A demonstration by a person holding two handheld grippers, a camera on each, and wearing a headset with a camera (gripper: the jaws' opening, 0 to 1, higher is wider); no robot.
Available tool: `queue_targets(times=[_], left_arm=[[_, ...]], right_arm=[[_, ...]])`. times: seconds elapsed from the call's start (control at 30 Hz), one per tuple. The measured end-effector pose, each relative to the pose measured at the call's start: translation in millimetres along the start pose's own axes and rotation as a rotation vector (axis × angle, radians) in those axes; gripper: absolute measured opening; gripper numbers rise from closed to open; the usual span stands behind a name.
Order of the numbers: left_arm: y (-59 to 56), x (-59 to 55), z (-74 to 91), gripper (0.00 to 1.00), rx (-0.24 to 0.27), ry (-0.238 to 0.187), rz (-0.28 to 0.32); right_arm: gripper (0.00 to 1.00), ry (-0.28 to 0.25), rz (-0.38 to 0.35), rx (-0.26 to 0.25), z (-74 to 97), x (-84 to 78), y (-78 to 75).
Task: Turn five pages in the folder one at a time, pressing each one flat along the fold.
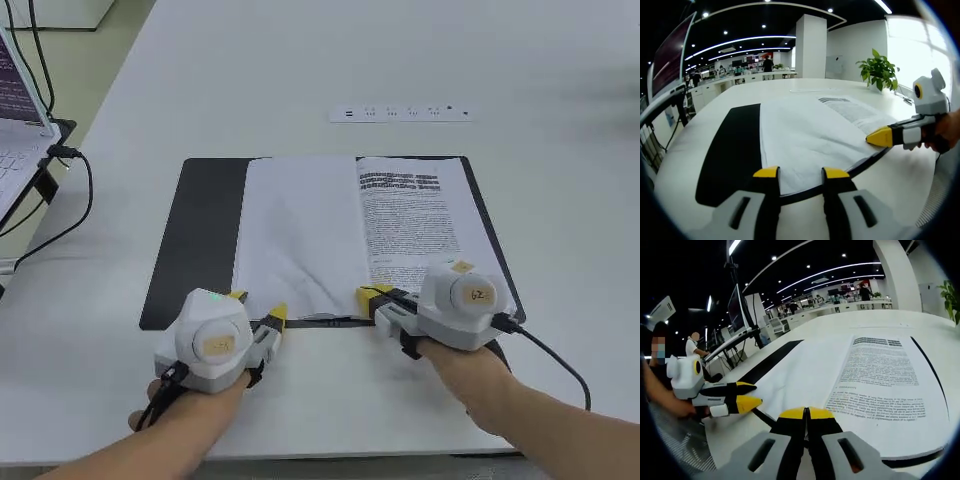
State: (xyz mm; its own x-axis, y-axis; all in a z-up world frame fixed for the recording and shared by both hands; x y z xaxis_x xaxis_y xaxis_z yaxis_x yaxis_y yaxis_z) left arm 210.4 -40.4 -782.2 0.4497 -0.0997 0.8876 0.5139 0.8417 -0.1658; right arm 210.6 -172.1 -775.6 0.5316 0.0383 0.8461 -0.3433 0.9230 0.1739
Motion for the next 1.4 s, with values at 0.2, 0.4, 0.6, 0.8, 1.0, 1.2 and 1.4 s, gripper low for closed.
queue_targets(times=[0.2,0.4,0.6,0.8,1.0,1.2,1.4], left_arm=[[-0.1,0.2,0.2,0.32,-0.001,0.002,-0.005],[-0.1,0.3,0.0,0.32,-0.003,0.004,-0.006],[-0.2,0.5,0.0,0.32,-0.003,0.002,-0.006],[-0.3,0.6,0.3,0.32,-0.005,0.003,-0.007],[-0.4,1.8,0.6,0.32,-0.011,0.019,-0.01],[-1.9,4.2,0.4,0.35,-0.031,0.07,0.033],[-11.5,22.0,16.4,0.39,-0.051,0.043,0.119]], right_arm=[[0.0,0.011,-0.008,0.009,7.9,-5.8,3.2],[0.0,0.026,-0.024,0.013,12.8,-9.5,4.9],[0.0,0.052,-0.06,0.021,22.0,-12.0,8.3],[0.0,0.068,-0.075,0.03,33.3,-16.5,12.3],[0.0,0.051,-0.097,0.022,49.0,-7.5,10.5],[0.0,0.017,-0.115,-0.016,63.5,9.3,5.8],[0.0,0.036,-0.148,-0.083,78.0,16.9,-7.7]])
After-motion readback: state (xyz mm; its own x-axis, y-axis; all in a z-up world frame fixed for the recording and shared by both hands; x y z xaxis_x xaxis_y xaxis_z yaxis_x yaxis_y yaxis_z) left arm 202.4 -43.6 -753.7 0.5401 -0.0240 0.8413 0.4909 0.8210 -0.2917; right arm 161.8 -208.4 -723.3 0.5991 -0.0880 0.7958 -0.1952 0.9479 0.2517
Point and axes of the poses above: the centre of the closed fingertips' face, and the gripper's own axes: z roughly backward along the fingers, y roughly to its left, x roughly out of its top, the point moved 1 cm from there along z, roughly backward along the fingers, and after that the axes turned 14 degrees about -x, right-handed, at the moved point
